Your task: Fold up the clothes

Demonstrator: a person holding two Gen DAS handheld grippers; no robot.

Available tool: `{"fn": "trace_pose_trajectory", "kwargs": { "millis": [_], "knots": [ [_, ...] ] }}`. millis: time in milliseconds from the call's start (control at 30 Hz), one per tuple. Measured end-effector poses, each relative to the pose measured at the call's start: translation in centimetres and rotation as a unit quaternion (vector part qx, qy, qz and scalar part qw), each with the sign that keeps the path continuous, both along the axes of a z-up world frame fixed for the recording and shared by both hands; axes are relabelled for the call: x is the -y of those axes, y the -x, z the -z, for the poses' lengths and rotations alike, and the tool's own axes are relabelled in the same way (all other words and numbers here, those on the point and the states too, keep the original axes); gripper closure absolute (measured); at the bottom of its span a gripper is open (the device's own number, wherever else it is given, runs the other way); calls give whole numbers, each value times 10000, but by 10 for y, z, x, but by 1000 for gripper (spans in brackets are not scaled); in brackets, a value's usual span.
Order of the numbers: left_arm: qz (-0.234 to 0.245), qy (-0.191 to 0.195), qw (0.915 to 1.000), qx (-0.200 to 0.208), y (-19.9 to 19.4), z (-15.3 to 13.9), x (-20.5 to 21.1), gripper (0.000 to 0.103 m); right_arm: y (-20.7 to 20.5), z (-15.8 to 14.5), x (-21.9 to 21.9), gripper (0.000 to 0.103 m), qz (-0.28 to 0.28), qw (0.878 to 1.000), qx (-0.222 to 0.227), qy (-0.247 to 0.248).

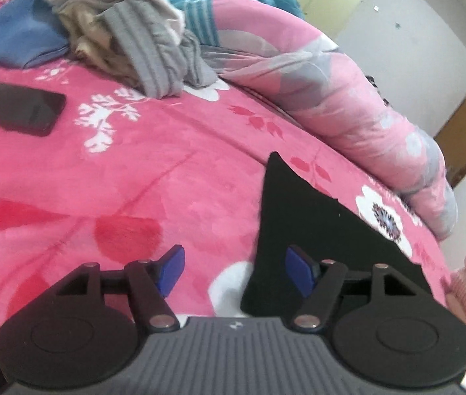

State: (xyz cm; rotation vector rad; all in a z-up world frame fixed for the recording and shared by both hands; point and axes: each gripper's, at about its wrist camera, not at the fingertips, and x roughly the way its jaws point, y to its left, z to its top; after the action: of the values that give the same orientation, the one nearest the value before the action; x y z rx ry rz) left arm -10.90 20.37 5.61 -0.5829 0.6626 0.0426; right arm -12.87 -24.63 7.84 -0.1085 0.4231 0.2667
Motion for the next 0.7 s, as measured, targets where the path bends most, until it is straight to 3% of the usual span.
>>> {"fn": "trace_pose_trajectory", "kwargs": {
  "millis": [100, 267, 400, 600, 700],
  "knots": [
    [-37, 125, 9999, -13, -2, 1, -6, 34, 12, 3, -59, 62, -1080, 9926, 221, 517],
    [45, 240, 9997, 21, -5, 3, -8, 35, 33, 16, -143, 63, -2280, 9629, 392, 1391],
    [143, 322, 9994, 25, -8, 6, -7, 36, 35, 24, -194, 63, -2760, 9417, 500, 1860],
    [199, 452, 9988, 5, -16, 13, -13, 37, 31, 42, -234, 63, -3002, 9119, 749, 2697],
    [209, 544, 9983, -4, -19, 16, -18, 37, 26, 46, -242, 63, -3015, 9066, 836, 2832]
  ]
}}
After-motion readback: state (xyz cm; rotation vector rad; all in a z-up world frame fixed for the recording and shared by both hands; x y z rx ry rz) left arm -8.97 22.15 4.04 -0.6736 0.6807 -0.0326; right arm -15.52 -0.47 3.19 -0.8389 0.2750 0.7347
